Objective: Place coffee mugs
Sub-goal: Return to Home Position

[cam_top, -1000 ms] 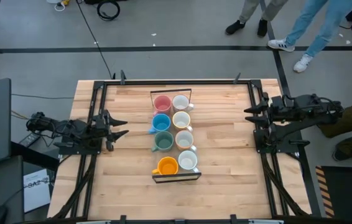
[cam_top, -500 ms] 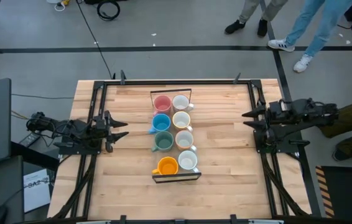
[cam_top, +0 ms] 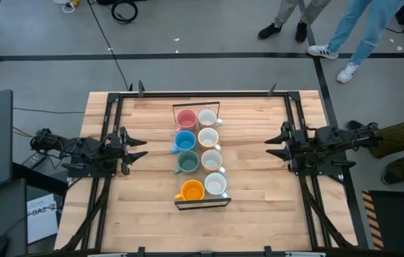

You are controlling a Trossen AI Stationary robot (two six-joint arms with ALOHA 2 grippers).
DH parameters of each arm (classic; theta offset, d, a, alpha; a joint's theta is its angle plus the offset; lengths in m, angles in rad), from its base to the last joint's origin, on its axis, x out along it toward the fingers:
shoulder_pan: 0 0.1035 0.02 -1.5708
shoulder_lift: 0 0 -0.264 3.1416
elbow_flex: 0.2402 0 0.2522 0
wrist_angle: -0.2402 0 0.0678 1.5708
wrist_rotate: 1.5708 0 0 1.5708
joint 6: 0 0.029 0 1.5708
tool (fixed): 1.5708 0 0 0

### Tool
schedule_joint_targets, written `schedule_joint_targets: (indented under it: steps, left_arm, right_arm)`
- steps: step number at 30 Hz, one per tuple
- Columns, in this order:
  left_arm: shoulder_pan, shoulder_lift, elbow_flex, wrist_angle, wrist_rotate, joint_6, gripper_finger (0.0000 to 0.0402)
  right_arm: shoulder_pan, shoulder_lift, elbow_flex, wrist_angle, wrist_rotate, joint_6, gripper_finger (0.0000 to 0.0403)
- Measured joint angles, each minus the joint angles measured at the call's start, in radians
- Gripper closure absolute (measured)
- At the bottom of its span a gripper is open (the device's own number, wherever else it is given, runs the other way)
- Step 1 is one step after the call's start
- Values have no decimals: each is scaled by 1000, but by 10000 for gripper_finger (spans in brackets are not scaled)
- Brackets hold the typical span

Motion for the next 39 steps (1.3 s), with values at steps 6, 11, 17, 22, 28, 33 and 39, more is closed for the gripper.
schedule_joint_targets:
  steps: [6, 11, 17, 22, 28, 33, 39]
  left_arm:
    - [0, 0, 0, 0, 0, 2, 205]
    - [0, 0, 0, 0, 0, 2, 205]
    - [0, 0, 0, 0, 0, 2, 205]
    - [0, 0, 0, 0, 0, 2, 205]
    - [0, 0, 0, 0, 0, 2, 205]
    - [0, 0, 0, 0, 0, 2, 205]
    - [0, 0, 0, 0, 0, 26, 205]
  right_arm:
    - [-46, -63, -80, 43, -1, -20, 238]
    - [-83, -109, -115, 47, -43, -32, 238]
    - [-120, -109, -165, 53, -44, -48, 238]
    - [-144, -109, -214, 122, -50, -56, 238]
    - [-173, -106, -269, 236, -68, -112, 238]
    - [-200, -105, -269, 234, -73, -152, 238]
    - [-218, -105, -269, 233, -71, -151, 238]
